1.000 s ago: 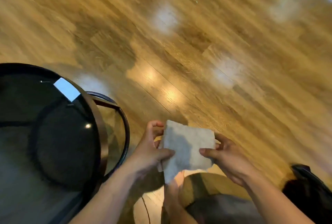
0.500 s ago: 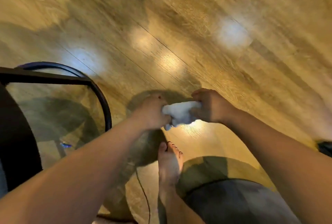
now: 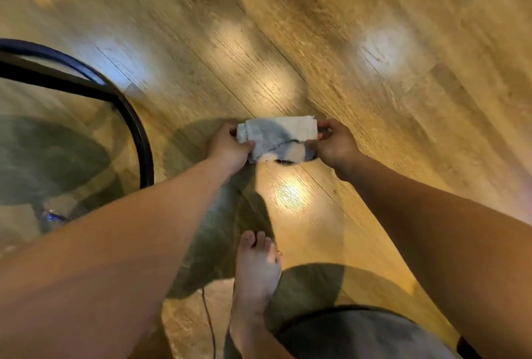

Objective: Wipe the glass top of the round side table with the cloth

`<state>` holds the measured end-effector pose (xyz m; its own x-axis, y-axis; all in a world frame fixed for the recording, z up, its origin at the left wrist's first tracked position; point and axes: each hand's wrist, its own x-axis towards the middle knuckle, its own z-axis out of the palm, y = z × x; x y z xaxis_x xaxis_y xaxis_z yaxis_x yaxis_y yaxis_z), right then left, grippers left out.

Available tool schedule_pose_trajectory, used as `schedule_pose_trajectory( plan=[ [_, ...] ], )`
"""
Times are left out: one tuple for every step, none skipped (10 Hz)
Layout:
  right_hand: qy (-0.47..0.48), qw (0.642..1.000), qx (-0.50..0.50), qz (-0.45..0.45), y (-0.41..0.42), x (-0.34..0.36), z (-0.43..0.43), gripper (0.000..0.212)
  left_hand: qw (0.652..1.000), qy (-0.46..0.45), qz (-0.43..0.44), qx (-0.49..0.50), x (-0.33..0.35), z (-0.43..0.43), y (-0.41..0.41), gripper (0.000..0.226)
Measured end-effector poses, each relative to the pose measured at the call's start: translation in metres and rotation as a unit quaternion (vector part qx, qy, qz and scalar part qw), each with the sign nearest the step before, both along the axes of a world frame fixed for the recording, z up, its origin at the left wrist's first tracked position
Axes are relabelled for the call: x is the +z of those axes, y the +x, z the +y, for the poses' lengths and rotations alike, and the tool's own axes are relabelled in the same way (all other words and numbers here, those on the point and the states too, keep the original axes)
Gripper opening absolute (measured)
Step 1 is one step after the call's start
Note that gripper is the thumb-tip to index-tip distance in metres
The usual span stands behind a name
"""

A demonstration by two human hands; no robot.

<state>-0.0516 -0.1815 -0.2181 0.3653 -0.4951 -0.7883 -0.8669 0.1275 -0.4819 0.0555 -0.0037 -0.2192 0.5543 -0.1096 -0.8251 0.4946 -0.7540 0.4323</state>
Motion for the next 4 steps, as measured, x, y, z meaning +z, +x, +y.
schedule_pose_trajectory(
  plan=[
    [-0.031,0.999,0.020,0.019,0.003,0.013,-0.001,0.050,1.000,-0.008,0.006,0.024,0.016,0.000,-0.002,0.046],
    [-0.063,0.996,0.047,0.044,0.015,0.055,0.001,0.053,0.998,-0.043,-0.017,0.036,0.070,0.005,-0.001,0.045],
    [-0.052,0.997,0.051,-0.003,0.031,0.108,0.008,0.049,0.990,-0.122,-0.033,0.061,0.137,0.014,0.003,0.026],
    [-0.012,0.997,0.026,-0.069,0.062,0.212,0.026,0.029,0.962,-0.226,-0.024,0.151,0.256,0.044,0.022,0.011]
  ],
)
